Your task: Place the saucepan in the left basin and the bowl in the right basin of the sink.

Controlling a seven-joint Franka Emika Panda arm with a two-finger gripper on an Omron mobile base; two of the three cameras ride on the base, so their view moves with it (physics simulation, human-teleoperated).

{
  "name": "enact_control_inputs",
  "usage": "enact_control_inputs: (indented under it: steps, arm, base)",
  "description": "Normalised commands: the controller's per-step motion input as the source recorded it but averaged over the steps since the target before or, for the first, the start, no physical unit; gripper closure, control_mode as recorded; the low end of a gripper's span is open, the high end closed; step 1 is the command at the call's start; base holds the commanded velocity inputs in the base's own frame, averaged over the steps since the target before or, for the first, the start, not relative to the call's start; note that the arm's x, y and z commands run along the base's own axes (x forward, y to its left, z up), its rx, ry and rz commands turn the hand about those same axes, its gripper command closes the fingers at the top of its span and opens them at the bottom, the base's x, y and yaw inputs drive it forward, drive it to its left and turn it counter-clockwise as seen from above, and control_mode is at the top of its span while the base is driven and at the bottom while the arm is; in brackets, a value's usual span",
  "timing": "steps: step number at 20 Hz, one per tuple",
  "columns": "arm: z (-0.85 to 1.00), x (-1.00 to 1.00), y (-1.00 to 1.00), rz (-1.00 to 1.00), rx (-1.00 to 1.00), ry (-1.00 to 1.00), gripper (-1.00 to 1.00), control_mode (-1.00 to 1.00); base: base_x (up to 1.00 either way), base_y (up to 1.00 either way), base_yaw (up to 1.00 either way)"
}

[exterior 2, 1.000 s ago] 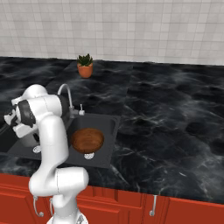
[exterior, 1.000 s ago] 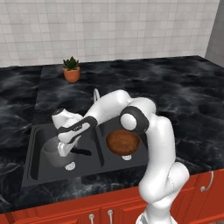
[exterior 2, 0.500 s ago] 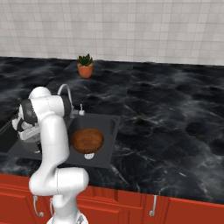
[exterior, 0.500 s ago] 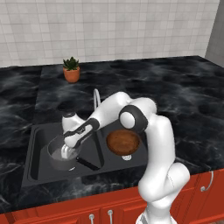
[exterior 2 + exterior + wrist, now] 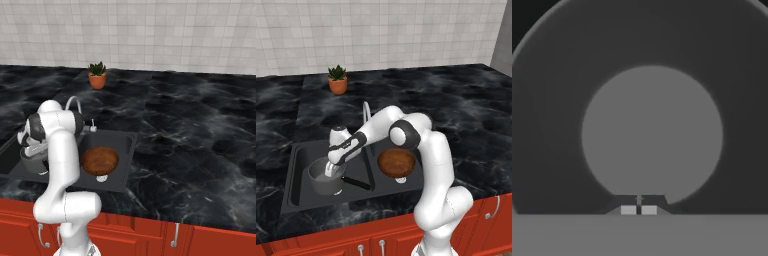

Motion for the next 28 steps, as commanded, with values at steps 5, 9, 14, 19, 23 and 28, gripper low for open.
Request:
enact_control_inputs:
  steps: [5, 9, 14, 19, 23, 28]
  arm:
    - [-0.05, 0.02, 0.07, 0.00, 0.01, 0.00, 1.00, -1.00]
    - [0.00, -0.02, 0.14, 0.00, -0.01, 0.00, 1.00, -1.00]
    - [0.07, 0.00, 0.21, -0.02, -0.03, 0.09, -1.00, -1.00]
    - [0.11, -0.01, 0.18, -0.03, -0.07, 0.07, -1.00, -1.00]
    - [0.18, -0.05, 0.07, -0.02, -0.03, 0.00, -1.00, -1.00]
    - [0.24, -0.10, 0.03, -0.05, -0.03, 0.01, -1.00, -1.00]
  base:
    - [0.00, 0.00, 0.00]
    - [0.00, 0.00, 0.00]
    - [0.00, 0.00, 0.00]
    - [0.00, 0.00, 0.00]
    - [0.00, 0.00, 0.00]
    - [0.00, 0.00, 0.00]
